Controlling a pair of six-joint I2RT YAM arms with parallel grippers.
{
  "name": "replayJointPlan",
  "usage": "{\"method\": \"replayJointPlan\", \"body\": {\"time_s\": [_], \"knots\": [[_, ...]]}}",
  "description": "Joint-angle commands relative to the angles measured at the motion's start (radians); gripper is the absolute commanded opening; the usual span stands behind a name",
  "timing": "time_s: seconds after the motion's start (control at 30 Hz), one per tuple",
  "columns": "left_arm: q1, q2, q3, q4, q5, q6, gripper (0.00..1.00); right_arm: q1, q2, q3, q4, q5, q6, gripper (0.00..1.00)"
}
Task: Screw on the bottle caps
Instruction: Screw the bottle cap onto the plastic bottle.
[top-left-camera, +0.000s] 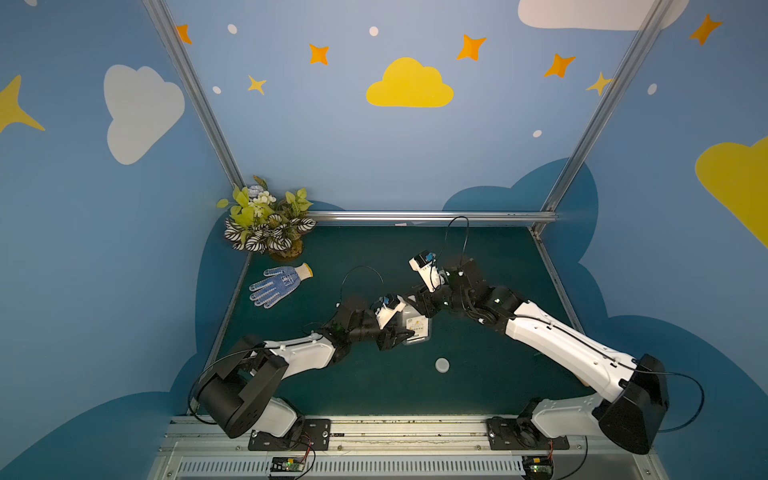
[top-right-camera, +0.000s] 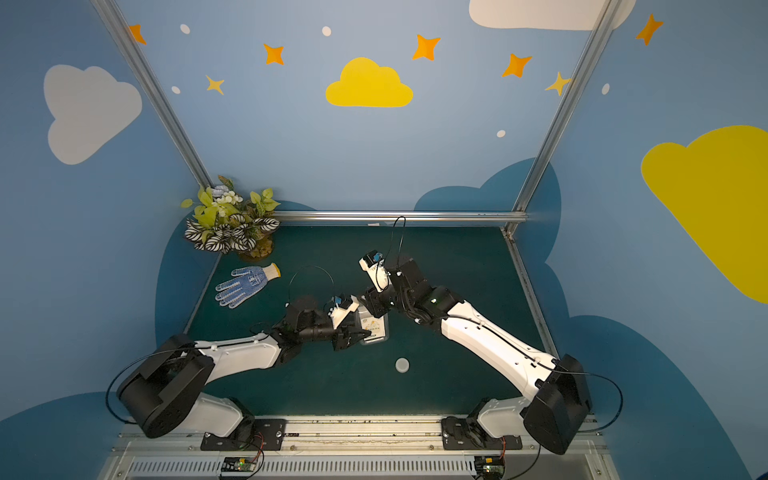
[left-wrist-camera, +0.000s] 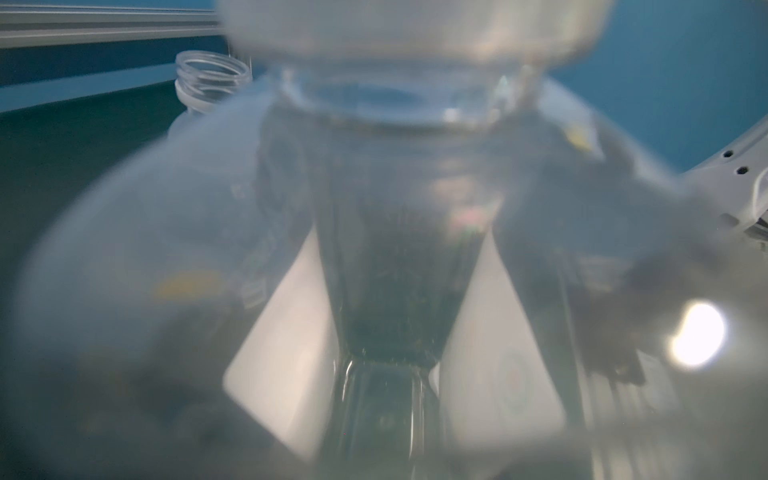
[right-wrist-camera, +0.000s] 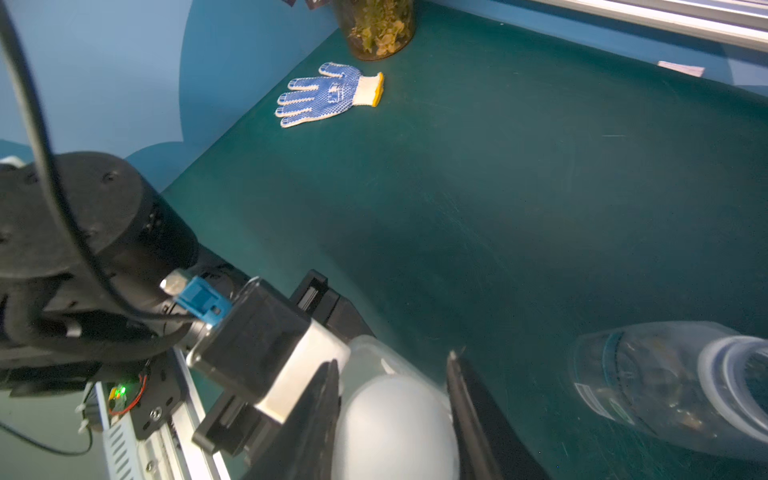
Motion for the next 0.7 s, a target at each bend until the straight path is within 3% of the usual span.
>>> {"method": "replayJointPlan", "body": {"time_s": [0.0,0.2,0.37,0.47,0.67], "knots": [[-0.002,-0.054,0.011,0.096,-0.066,0.009,0.02,0.06,0.01,-0.031,-0.036,0.268,0.114,0.0],[-0.003,-0.079,-0.002,0.099,-0.117,0.016,0.02,0.147,0.044,-0.021,-0.064,0.491,0.271,0.0],[-0.004,-0.086,-0.005,0.101,-0.116,0.014,0.02,0.167,0.057,0.022,-0.143,0.546,0.328,0.02],[-0.004,-0.08,-0.001,0.101,-0.09,0.008,0.02,0.164,0.03,0.029,-0.144,0.525,0.331,0.29],[-0.004,-0.06,0.014,0.098,-0.021,0.0,0.02,0.089,-0.043,0.025,-0.093,0.274,0.133,0.75]]}}
